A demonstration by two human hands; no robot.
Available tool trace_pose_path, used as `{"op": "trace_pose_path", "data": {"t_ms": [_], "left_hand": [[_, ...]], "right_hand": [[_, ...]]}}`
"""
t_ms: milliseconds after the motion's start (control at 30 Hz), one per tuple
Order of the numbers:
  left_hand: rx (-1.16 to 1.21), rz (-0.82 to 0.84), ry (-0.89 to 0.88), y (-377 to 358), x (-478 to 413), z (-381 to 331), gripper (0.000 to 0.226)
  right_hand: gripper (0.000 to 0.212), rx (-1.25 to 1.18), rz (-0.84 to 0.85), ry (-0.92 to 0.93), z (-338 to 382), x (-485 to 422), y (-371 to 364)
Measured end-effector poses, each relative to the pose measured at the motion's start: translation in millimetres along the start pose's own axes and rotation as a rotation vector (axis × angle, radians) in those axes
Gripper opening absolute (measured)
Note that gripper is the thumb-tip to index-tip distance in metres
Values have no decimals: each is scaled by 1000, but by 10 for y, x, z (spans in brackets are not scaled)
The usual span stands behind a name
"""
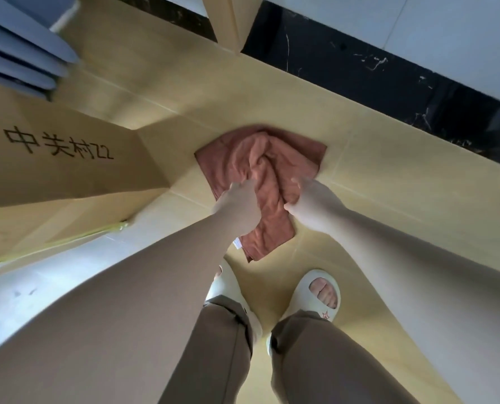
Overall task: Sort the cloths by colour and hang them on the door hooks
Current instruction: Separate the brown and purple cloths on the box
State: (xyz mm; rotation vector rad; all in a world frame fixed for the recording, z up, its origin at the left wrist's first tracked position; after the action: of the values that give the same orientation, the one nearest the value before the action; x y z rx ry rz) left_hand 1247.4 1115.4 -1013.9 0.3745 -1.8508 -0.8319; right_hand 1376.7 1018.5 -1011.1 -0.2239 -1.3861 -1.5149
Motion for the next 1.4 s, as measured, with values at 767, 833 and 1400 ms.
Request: {"op": "trace_pose_path", "data": {"t_ms": [767,833,1400], "left_hand": [[385,-176,238,-588,-421,310,44],[389,-162,230,-459,-290,256,43],[165,-191,-31,1853,1274,-1229,20]], "right_hand": [[9,-587,17,-293,-197,-445,-979],[8,-609,28,-290,-144,-290,-852],[33,-530,71,-127,772,1425,1867]]}}
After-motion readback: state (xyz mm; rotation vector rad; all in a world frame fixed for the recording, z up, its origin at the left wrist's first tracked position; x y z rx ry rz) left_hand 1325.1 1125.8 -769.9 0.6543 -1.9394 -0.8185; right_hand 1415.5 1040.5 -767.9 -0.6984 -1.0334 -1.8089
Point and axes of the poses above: each hand's wrist, its own x-axis away from the middle knuckle, its own y-axis out of the back of the hand, z = x × y, the point moved 6 cm from there along -x, towards the middle knuckle, and after that the axes turned 13 degrees about -z, right-handed, at the moved point
